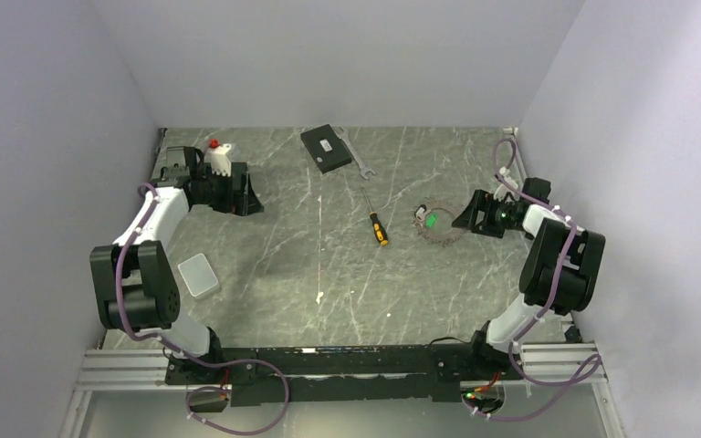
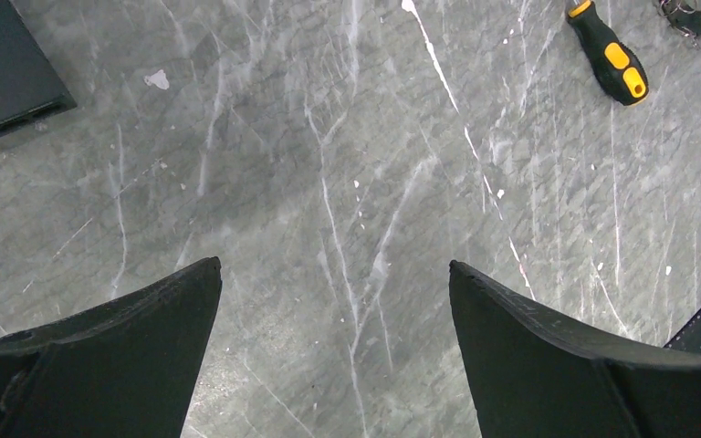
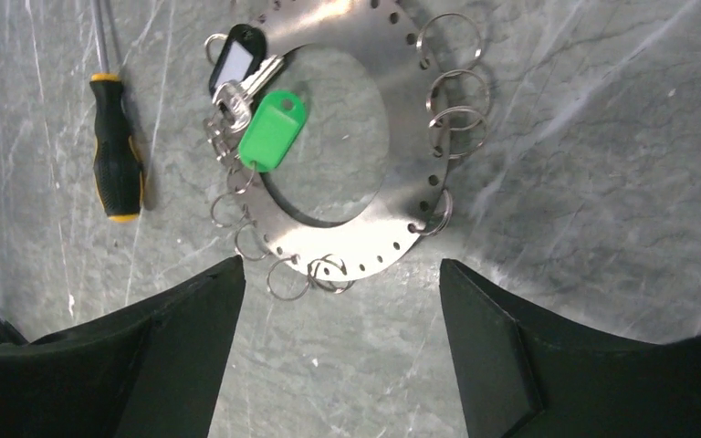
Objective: Remove the keys from the keyring
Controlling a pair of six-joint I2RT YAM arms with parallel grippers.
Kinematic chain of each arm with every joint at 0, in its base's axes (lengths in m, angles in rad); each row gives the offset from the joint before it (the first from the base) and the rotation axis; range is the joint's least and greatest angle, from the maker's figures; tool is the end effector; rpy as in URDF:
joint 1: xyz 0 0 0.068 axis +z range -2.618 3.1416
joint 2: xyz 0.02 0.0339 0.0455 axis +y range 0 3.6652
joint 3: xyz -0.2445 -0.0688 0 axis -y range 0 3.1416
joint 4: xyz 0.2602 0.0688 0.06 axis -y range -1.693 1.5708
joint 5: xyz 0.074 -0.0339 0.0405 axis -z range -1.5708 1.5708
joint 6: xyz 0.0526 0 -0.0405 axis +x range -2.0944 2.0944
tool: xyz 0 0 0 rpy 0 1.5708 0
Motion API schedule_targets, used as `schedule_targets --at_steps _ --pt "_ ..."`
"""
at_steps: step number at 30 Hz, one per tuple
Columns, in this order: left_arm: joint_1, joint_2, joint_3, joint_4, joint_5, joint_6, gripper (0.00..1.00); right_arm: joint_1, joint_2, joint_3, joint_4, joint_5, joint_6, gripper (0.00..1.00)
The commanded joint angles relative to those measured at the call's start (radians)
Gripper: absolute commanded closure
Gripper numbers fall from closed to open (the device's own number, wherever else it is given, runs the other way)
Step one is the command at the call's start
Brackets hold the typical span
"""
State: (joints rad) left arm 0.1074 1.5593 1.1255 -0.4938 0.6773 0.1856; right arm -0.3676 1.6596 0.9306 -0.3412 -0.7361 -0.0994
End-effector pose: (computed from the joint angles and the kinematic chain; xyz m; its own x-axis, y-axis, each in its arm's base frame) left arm 0.3490 0.0045 0.2110 -0.7284 0.0661 -0.6820 0.4320 0.8169 -0.3822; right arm 0.3206 -0.0856 0.1293 -0.8112 0.2336 -0.5360 -0.1155 0.8347 0.5385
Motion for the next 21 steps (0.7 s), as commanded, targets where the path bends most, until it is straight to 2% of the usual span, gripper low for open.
schedule_targets --at_steps 1,3,8,13,21 --pt "-0.005 -0.055 -0.013 0.029 0.034 -0.008 0.01 -0.015 0.046 0.061 0.071 0.024 0.087 0.27" --pt "-0.004 -0.056 -0.015 0.031 0.027 -0.007 0.01 -0.015 0.049 0.046 0.103 0.068 0.129 0.35" --pt "-0.003 -0.049 -0.017 0.039 0.028 -0.011 0.01 -0.016 0.049 0.031 0.143 0.111 0.172 0.48" --pt "-0.005 -0.043 -0.018 0.038 0.028 -0.012 0.01 -0.015 0.077 0.04 0.154 0.141 0.203 0.56" --pt "-0.004 -0.048 -0.019 0.043 0.023 -0.015 0.01 -0.014 0.137 0.056 0.139 0.134 0.233 0.6"
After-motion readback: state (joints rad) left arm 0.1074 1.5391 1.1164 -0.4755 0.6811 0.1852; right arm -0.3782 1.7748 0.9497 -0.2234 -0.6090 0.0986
